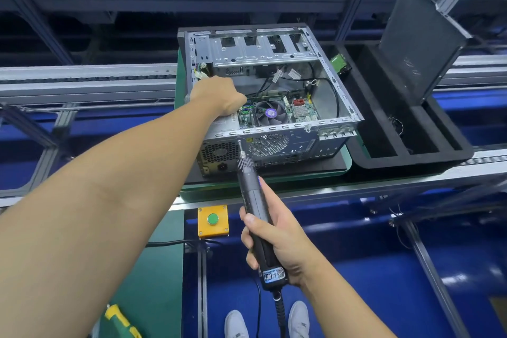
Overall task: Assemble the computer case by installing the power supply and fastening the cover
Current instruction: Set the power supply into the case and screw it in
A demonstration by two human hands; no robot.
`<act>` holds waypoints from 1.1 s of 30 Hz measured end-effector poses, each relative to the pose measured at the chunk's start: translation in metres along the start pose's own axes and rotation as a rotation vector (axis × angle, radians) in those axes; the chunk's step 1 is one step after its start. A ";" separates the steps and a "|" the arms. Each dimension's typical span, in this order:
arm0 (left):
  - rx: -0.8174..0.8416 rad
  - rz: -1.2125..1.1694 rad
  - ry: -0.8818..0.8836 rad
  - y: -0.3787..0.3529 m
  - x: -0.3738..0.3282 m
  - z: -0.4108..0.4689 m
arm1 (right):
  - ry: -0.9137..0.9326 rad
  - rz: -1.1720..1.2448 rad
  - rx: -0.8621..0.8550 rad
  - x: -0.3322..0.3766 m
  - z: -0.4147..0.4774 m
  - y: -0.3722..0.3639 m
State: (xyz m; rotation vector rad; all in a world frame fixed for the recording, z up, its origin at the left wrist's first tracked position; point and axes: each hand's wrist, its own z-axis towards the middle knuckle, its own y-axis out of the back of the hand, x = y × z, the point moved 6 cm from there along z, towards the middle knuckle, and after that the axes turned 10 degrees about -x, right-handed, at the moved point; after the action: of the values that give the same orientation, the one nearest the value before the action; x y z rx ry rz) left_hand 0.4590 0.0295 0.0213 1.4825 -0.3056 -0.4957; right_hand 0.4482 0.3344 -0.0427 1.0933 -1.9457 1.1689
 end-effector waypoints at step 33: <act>-0.076 -0.160 0.020 -0.001 0.000 -0.008 | 0.141 -0.381 -0.089 0.004 -0.004 0.025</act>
State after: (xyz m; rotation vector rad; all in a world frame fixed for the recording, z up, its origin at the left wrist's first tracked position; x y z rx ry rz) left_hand 0.4629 0.0359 0.0199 1.4435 -0.1510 -0.6139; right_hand 0.4244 0.3435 -0.0479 1.2319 -1.5786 0.9154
